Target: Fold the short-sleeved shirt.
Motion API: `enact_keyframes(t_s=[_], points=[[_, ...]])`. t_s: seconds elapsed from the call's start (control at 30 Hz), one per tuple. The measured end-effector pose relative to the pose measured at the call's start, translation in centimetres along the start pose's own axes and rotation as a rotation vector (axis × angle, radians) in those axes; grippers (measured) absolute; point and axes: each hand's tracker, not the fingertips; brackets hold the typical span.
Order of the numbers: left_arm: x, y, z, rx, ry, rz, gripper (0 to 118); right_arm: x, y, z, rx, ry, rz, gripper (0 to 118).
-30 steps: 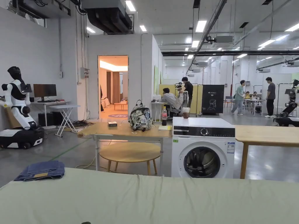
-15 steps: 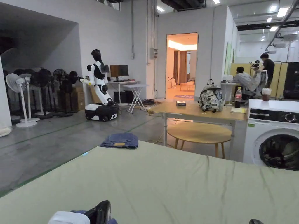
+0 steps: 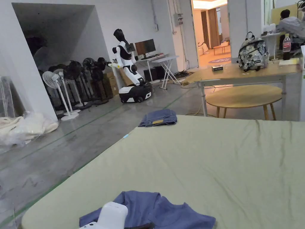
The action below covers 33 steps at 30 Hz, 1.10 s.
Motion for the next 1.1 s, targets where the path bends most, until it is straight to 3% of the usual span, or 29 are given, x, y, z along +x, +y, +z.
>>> enact_keyframes(t_s=[0.1, 0.17, 0.23, 0.3, 0.37, 0.4, 0.47, 0.57, 0.63, 0.73, 0.87, 1.03, 1.07, 1.1], points=[[-0.9, -1.1, -7.5, -0.091, -0.089, 0.024, 74, 1.6, -0.9, -0.2, -0.043, -0.045, -0.022, 0], [-1.9, -1.8, -12.4, -0.207, -0.089, 0.101, 74, 2.7, -1.2, -0.2, -0.078, -0.078, -0.03, 0], [-2.6, -2.9, -15.9, -0.269, -0.038, 0.08, 73, 3.9, -1.6, 0.0, -0.093, -0.106, -0.034, 0], [-3.2, -3.7, -18.0, -0.34, -0.039, 0.128, 71, 5.1, -1.9, 0.1, -0.108, -0.139, -0.049, 0], [-3.0, -3.4, -16.8, -0.284, -0.052, 0.146, 68, 6.2, -2.2, 0.1, -0.117, -0.173, -0.085, 0], [-2.7, -3.1, -16.8, -0.295, -0.05, 0.146, 54, 6.7, -2.5, 0.2, -0.116, -0.174, -0.106, 0], [-2.7, -2.9, -16.5, -0.298, -0.073, 0.138, 0, 7.5, -2.7, 0.1, -0.121, -0.18, -0.156, 0], [-2.6, -2.7, -16.9, -0.32, -0.077, 0.204, 0, 8.4, -2.8, 0.5, -0.121, -0.177, -0.191, 0], [-4.0, -1.2, -15.0, -0.229, -0.135, 0.295, 0, 8.7, -2.7, 1.0, -0.109, -0.177, -0.197, 0], [-6.8, 4.8, -10.8, -0.097, -0.082, 0.359, 0, 9.1, -2.2, 1.8, -0.089, -0.192, -0.182, 0], [-9.2, 15.9, -5.1, 0.084, 0.059, 0.219, 0, 9.9, -2.1, 3.1, -0.051, -0.202, -0.216, 0], [-6.1, 27.6, 1.0, 0.306, 0.019, 0.141, 0, 10.8, -2.1, 4.1, -0.036, -0.228, -0.248, 0], [-7.5, 22.2, -1.6, 0.311, 0.01, 0.095, 0, 10.9, -2.1, 4.4, -0.032, -0.234, -0.251, 0], [-7.4, 22.2, -1.5, 0.322, 0.001, 0.049, 0, 11.1, -2.0, 4.8, -0.027, -0.235, -0.254, 0]])
